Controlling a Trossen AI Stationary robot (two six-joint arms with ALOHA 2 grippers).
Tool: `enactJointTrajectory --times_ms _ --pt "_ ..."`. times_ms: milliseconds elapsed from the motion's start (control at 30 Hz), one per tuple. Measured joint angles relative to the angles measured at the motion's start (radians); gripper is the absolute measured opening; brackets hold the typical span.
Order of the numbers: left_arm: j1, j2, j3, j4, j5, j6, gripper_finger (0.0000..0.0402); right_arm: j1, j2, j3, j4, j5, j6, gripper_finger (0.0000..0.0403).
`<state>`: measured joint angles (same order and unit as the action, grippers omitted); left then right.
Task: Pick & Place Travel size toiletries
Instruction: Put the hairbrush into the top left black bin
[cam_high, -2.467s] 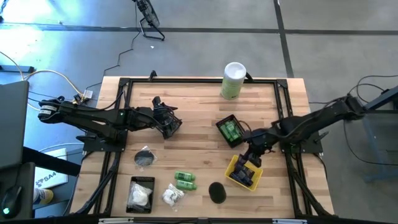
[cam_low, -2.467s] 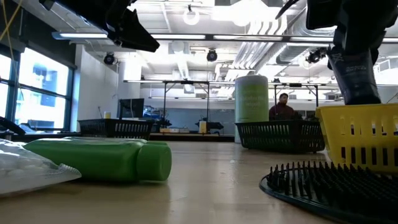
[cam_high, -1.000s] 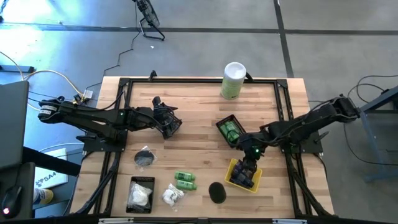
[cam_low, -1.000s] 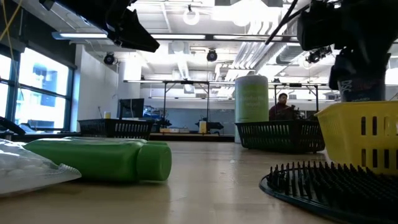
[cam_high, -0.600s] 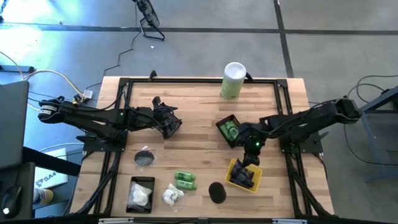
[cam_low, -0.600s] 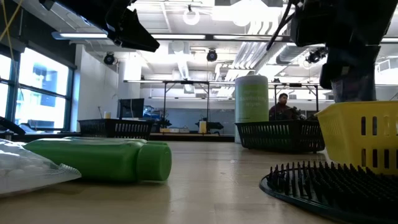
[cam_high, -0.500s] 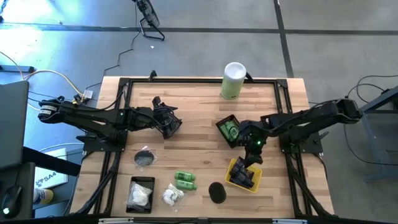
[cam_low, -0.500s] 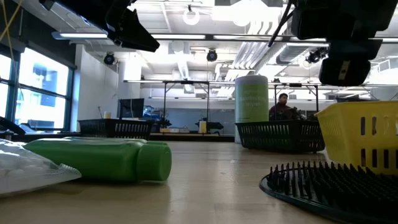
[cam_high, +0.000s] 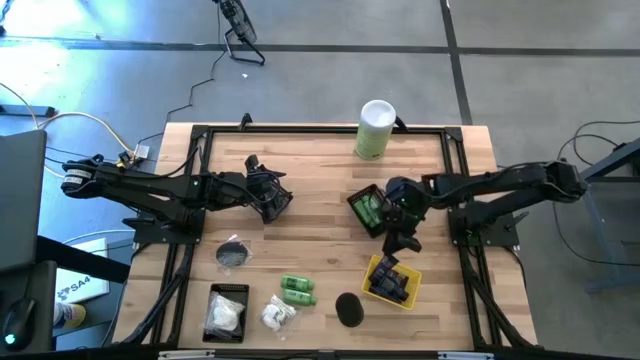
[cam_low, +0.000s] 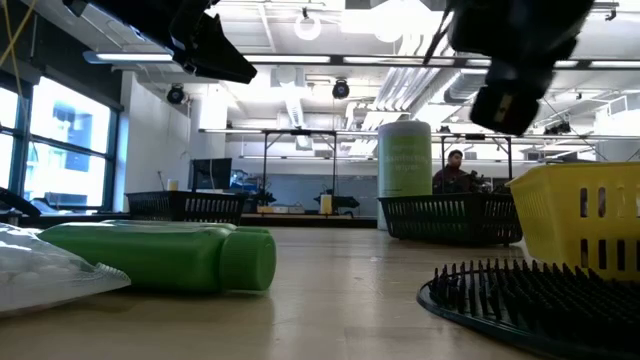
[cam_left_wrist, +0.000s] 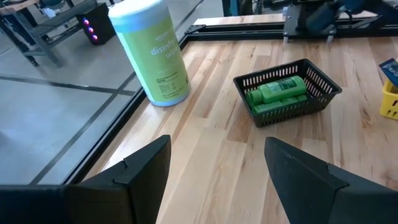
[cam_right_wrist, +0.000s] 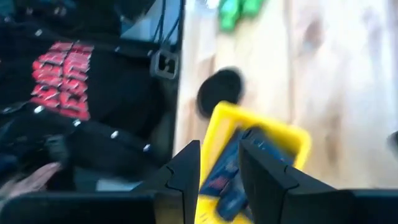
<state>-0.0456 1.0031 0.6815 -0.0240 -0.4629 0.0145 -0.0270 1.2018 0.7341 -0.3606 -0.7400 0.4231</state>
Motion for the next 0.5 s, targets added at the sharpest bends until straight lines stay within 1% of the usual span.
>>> enactJointTrajectory --times_ms 200,500 --pt "0.000 0.000 0.000 -0.001 0.000 -0.022 0.0253 -0.043 0.000 0.000 0.090 0.128 -0.049 0.0100" --pt "0.000 0.000 0.000 -0.001 0.012 -0.023 0.0253 -0.074 0.000 0.000 0.263 0.404 -0.119 0.0100"
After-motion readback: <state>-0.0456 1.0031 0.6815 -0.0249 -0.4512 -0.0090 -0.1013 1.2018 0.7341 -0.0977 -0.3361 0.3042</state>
